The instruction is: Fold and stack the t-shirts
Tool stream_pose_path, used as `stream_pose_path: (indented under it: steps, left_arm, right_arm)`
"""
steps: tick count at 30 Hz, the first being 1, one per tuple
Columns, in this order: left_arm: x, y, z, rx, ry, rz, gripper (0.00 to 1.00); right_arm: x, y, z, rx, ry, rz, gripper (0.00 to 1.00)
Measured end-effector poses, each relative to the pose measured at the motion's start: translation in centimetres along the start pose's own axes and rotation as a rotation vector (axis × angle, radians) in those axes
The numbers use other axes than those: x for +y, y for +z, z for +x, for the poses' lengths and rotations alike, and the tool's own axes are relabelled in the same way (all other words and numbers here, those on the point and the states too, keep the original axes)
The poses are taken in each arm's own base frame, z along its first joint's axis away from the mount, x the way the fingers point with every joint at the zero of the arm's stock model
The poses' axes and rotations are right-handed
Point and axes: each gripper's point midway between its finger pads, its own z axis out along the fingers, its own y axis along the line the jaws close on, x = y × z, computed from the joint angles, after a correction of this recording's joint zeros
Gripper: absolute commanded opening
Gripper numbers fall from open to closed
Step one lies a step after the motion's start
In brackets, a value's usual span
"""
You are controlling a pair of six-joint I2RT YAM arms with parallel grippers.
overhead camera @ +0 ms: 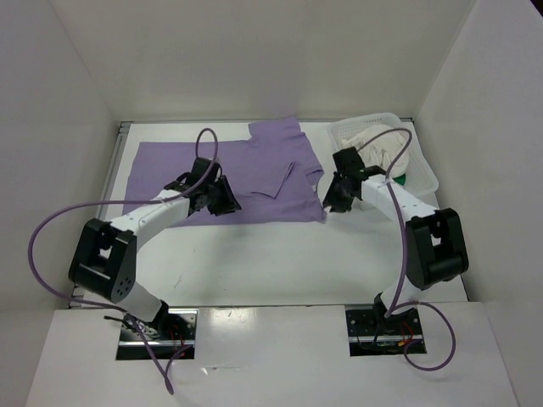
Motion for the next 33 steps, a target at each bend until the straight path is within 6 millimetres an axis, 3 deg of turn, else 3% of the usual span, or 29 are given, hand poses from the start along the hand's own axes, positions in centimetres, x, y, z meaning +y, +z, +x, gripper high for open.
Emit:
stream_pose_path:
  steps: [2, 5, 6, 9, 12, 16, 21, 24, 26, 29, 33]
  left_arm:
    - [-1.0, 0.7, -0.4, 0.009, 0.014, 0.015, 0.34]
    - [-2.2, 1.8, -0.9, 0.02, 0.04, 0.038, 0.34]
    - [-2.3, 2.1, -0.9, 0.024, 0.041, 0.041, 0.34]
    - [-2.4, 2.5, -0.8, 0.037, 0.043, 0.042, 0.34]
    - [-2.4, 2.5, -0.7, 0.041, 0.044, 0.048, 0.34]
    - [-2.7, 2.5, -0.6, 0.043, 0.046, 0.056, 0.34]
    - [-2.6, 2.6, -0.6, 0.043, 0.047, 0.056, 0.34]
    - [-2.6, 2.6, -0.6, 0.044, 0.047, 0.055, 0.34]
    - [-2.5, 2.7, -0.5, 0.046, 0.047, 0.052, 0.34]
    - [-2.3, 3.1, -0.4, 0.053, 0.046, 0.047, 0.33]
    - [-1.7, 4.1, 0.1, 0.072, 0.044, 0.029, 0.33]
  right_arm:
    - [2.3, -1.4, -2.4, -0.056, -0.012, -0.064, 0.28]
    - [4.8, -2.3, -4.7, -0.095, -0.038, -0.128, 0.1]
    - [5.4, -2.2, -5.4, -0.108, -0.044, -0.135, 0.03]
    - [6.4, 0.1, -7.4, -0.124, -0.054, -0.122, 0.0]
    - [6.0, 3.5, -9.0, -0.114, -0.047, -0.075, 0.0]
    - [3.6, 7.4, -12.0, -0.116, -0.008, -0.005, 0.0]
    - [1.1, 7.8, -18.0, -0.207, 0.068, 0.033, 0.0]
    - [-0.3, 7.0, -20.9, -0.256, 0.108, 0.035, 0.08]
    - [-0.5, 6.7, -21.5, -0.265, 0.114, 0.031, 0.22]
    - [1.8, 6.6, -19.9, -0.229, 0.071, -0.018, 0.35]
    - [7.6, 5.5, -14.4, -0.146, -0.027, -0.138, 0.41]
